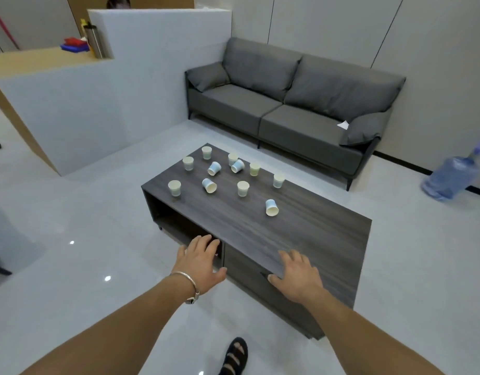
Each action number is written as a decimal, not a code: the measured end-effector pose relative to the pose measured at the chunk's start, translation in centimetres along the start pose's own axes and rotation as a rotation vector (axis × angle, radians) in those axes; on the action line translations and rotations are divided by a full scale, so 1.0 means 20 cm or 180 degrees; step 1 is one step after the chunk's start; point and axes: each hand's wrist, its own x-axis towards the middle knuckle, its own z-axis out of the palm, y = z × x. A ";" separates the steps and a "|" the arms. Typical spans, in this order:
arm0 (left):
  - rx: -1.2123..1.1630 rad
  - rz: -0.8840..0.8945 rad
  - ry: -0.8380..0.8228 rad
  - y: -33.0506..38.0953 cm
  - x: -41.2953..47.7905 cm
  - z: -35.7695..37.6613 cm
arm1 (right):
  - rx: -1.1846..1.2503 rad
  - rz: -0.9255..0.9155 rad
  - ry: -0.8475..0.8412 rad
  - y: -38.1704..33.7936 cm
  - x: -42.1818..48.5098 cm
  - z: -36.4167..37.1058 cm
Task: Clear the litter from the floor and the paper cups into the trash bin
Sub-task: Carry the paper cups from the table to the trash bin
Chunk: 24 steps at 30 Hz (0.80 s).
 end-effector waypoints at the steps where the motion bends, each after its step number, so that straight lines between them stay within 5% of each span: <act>1: -0.0006 0.0009 0.0029 -0.03 0.09 -0.02 | 0.0009 0.0035 0.0010 -0.01 0.11 -0.02; 9: 0.0117 0.0010 -0.0044 -0.25 0.75 -0.19 | 0.0271 0.0281 -0.0090 -0.14 0.83 -0.23; 24: 0.0089 0.1114 -0.0731 -0.44 1.92 -0.05 | 0.0710 0.1459 -0.0300 -0.14 1.56 -0.26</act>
